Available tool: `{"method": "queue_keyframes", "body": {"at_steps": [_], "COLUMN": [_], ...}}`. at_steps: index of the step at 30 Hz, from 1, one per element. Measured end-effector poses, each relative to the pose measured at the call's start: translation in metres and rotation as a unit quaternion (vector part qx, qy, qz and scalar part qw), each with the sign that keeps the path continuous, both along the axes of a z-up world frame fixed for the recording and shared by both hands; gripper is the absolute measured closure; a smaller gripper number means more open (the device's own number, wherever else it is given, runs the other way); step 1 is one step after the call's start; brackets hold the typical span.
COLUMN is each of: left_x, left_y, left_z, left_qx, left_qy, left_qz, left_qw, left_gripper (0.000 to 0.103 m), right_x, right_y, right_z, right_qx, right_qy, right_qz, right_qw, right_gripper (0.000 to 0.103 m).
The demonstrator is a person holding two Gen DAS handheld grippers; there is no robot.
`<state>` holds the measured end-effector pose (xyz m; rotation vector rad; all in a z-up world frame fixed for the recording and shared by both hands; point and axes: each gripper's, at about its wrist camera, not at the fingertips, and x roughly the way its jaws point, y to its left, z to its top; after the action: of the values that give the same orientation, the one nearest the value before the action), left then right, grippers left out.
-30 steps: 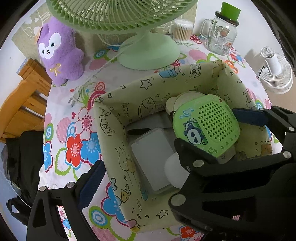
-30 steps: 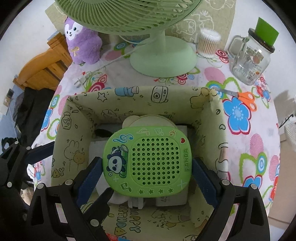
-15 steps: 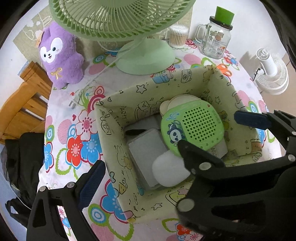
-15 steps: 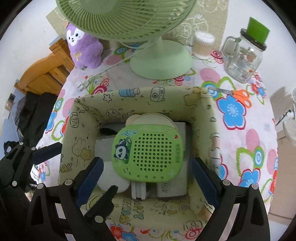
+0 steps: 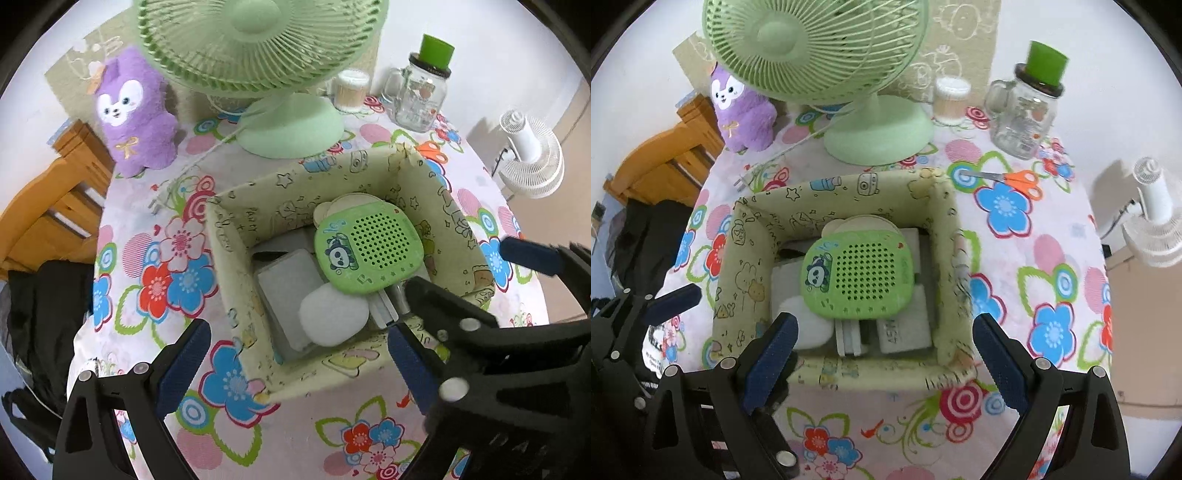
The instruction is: Organize rigid objects
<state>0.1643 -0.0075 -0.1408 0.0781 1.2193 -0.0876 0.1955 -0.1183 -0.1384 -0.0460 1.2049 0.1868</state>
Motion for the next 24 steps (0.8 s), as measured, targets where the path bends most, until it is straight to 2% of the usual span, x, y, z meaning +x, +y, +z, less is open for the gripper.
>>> {"method": "queue_keyframes", "body": {"at_steps": [14,24], "left_x": [-0.044,-0.072], "left_y": [0.022,0.027], "left_z": [0.025,0.055], "left_qx": [-0.019,-0.023], "left_qy": [-0.019,-0.053], "left_qz": [0.008,-0.007], "left_qw": [0.9996,0.9983], "left_gripper": [0.006,0.006], "right_x": [-0.052,-0.088], "right_y": [0.001,-0.004], "right_z": [0.029,0.056], "right_qx": [-0.014,-0.014], "right_qy": [-0.034,-0.072], "right_qz": [-0.028,-0.055], "right_qw": [0.999,0.996], "right_gripper": [0.006,0.006]}}
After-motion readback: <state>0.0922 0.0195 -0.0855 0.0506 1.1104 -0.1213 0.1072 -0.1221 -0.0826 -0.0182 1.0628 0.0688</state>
